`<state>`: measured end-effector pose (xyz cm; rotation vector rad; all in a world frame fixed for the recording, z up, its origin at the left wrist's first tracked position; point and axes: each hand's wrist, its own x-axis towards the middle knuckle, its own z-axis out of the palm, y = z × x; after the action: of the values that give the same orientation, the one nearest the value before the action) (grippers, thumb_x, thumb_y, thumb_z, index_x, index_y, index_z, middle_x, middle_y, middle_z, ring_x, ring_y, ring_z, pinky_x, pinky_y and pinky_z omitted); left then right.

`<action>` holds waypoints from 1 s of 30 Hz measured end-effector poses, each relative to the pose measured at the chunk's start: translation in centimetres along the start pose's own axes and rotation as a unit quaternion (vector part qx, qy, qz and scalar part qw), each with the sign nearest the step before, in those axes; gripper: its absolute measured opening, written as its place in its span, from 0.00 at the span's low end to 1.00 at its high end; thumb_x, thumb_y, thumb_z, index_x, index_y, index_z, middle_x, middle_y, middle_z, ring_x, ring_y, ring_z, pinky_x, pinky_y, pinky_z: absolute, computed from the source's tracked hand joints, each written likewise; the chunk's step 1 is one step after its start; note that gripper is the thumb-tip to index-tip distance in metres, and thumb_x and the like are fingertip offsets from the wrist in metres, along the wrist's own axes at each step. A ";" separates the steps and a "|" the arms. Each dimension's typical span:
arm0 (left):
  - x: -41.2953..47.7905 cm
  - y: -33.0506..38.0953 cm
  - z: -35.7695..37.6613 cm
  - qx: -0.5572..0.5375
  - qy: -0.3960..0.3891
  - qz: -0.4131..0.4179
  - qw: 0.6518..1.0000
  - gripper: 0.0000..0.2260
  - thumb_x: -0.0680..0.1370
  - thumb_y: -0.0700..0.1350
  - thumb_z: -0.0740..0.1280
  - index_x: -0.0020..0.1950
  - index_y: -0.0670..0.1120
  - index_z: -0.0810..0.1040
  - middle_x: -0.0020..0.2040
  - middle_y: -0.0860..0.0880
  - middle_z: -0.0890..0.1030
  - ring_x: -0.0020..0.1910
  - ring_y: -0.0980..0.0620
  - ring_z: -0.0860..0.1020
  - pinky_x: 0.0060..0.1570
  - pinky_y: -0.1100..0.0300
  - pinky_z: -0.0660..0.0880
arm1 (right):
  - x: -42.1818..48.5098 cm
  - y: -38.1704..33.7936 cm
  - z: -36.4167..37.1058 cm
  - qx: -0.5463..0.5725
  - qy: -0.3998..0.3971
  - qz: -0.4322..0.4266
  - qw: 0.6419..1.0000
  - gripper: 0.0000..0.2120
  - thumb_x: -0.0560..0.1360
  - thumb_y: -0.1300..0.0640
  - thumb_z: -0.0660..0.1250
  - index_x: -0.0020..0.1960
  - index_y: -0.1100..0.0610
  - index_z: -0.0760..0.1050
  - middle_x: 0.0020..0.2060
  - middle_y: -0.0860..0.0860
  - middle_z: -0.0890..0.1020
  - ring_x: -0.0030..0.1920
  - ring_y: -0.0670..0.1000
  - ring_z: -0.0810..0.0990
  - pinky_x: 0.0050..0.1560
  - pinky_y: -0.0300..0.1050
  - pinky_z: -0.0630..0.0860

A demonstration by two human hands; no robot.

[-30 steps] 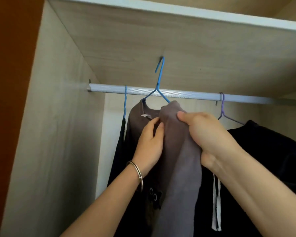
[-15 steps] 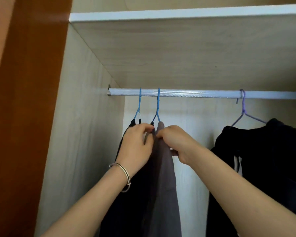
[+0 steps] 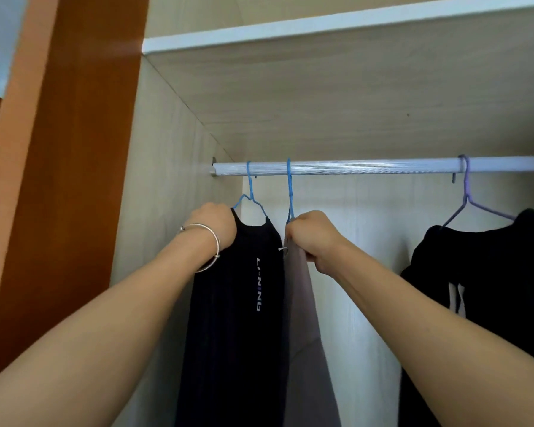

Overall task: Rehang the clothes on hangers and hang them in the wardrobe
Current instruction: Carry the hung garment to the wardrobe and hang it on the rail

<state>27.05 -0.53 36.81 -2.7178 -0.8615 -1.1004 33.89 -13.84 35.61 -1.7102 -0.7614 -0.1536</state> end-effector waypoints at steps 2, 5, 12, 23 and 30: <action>0.1 -0.9 -0.3 0.006 0.004 -0.016 1.000 0.14 0.80 0.38 0.54 0.60 0.36 0.74 0.62 0.37 0.76 0.61 0.39 0.74 0.57 0.53 0.71 | 0.2 -0.6 0.9 0.011 -0.008 0.000 1.000 0.06 0.72 0.69 0.56 0.39 0.61 0.66 0.30 0.54 0.66 0.28 0.52 0.64 0.24 0.34 0.59; 0.1 -1.8 -0.3 0.012 0.010 -0.029 0.999 0.13 0.80 0.38 0.54 0.59 0.36 0.74 0.61 0.37 0.76 0.60 0.39 0.75 0.56 0.53 0.72 | 0.4 -1.6 2.6 0.045 -0.016 0.014 0.999 0.05 0.72 0.69 0.56 0.41 0.61 0.66 0.31 0.54 0.67 0.30 0.53 0.66 0.27 0.37 0.60; -0.3 -2.0 0.6 -0.034 0.031 -0.037 0.998 0.12 0.79 0.38 0.56 0.59 0.35 0.74 0.60 0.36 0.76 0.58 0.37 0.75 0.54 0.51 0.72 | 0.3 -1.2 4.8 0.064 -0.031 0.014 0.997 0.07 0.73 0.68 0.55 0.37 0.60 0.65 0.30 0.53 0.66 0.28 0.50 0.64 0.31 0.43 0.65; -12.0 -4.6 7.2 -0.313 0.061 -0.046 0.947 0.13 0.75 0.41 0.66 0.59 0.41 0.75 0.56 0.42 0.80 0.53 0.45 0.78 0.35 0.69 0.63 | -7.5 6.9 6.1 -0.085 -0.012 -0.178 0.980 0.29 0.67 0.50 0.66 0.66 0.55 0.65 0.55 0.49 0.78 0.54 0.50 0.78 0.57 0.53 0.76; -19.2 -6.4 15.1 -0.323 -0.034 -0.127 0.937 0.13 0.76 0.40 0.65 0.60 0.39 0.76 0.57 0.41 0.81 0.55 0.44 0.79 0.42 0.69 0.68 | -14.1 18.7 10.6 -0.058 -0.080 -0.029 0.995 0.09 0.74 0.58 0.65 0.51 0.62 0.76 0.42 0.56 0.83 0.43 0.56 0.81 0.44 0.52 0.79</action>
<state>21.72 -0.05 12.13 -3.2439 -1.0326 -1.5886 30.34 -11.47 10.25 -1.8270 -0.9379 -0.1026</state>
